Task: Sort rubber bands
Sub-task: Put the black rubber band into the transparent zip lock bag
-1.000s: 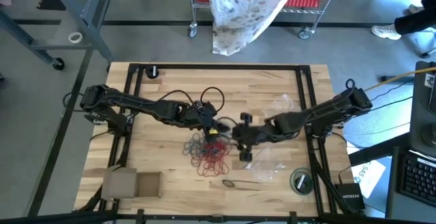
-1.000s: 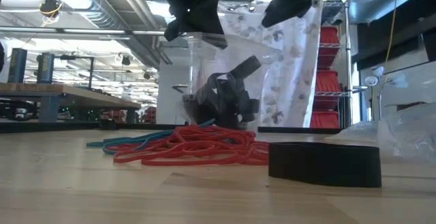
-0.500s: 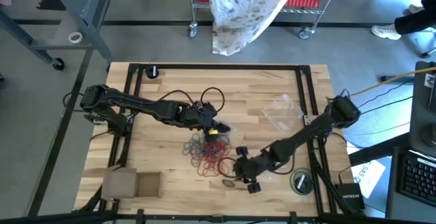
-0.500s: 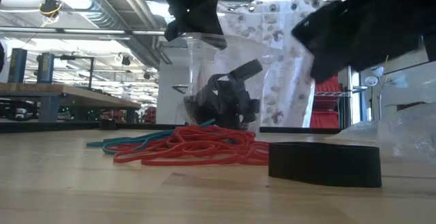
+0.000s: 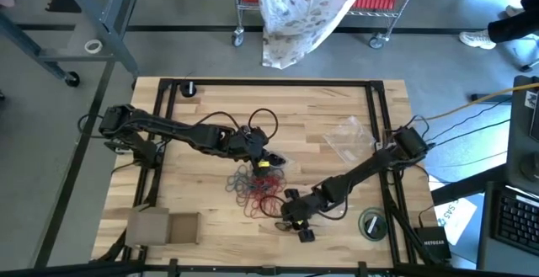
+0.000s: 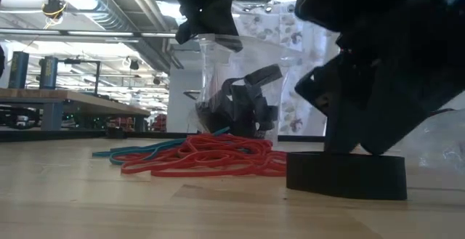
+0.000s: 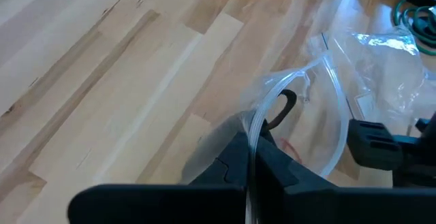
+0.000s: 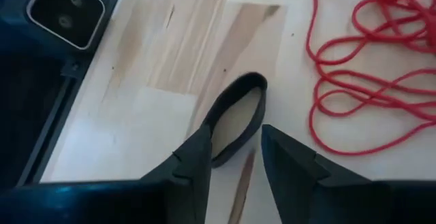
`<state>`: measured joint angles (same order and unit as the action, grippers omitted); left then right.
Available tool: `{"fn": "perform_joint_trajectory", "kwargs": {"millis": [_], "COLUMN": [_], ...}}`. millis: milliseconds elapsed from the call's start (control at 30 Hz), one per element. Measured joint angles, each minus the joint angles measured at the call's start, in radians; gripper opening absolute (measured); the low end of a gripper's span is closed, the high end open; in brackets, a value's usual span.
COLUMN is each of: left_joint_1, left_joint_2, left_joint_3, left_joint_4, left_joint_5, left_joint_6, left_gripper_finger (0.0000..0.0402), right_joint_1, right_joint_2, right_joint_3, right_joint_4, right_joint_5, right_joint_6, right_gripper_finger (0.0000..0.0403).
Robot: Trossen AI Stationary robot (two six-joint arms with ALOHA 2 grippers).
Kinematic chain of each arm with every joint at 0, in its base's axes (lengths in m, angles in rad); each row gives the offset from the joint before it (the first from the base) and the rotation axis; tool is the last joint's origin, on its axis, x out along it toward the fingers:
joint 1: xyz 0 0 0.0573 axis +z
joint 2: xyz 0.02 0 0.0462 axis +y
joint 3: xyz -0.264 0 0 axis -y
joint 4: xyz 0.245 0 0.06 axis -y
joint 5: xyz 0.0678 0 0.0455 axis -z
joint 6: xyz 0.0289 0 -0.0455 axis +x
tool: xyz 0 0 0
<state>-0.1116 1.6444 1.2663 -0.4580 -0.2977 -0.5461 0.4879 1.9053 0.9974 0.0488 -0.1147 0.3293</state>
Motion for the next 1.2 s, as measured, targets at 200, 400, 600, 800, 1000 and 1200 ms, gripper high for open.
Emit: {"fn": "perform_joint_trajectory", "kwargs": {"millis": [200,400,600,800,1000,1200], "left_joint_1": [-0.001,-0.006,-0.008,-0.014,-0.02,-0.019], "left_joint_2": [0.0,0.0,0.0,0.0,0.0,0.0], "left_joint_3": [0.0,0.0,0.0,0.0,0.0,0.0], "left_joint_4": [0.0,-0.002,-0.001,0.0,0.001,0.005], "left_joint_5": [0.0,0.0,0.0,0.0,0.0,0.0], "left_joint_6": [-0.004,-0.004,-0.004,-0.003,0.002,0.003], "left_gripper_finger": [0.0,0.0,0.0,0.0,0.0,0.0], "right_joint_1": [-0.018,-0.025,-0.022,-0.03,-0.118,-0.201], "right_joint_2": [0.009,-0.014,-0.214,-0.43,-0.476,-0.414], "right_joint_3": [0.0,0.0,0.011,0.063,0.063,0.062], "right_joint_4": [0.002,-0.053,-0.225,-0.335,-0.332,-0.338], "right_joint_5": [-0.036,-0.03,0.088,0.497,0.647,0.563], "right_joint_6": [-0.017,-0.015,-0.033,-0.177,-0.233,-0.229], "right_gripper_finger": [0.0054,0.0006,0.0001,0.0001,0.0001,0.0001]}}
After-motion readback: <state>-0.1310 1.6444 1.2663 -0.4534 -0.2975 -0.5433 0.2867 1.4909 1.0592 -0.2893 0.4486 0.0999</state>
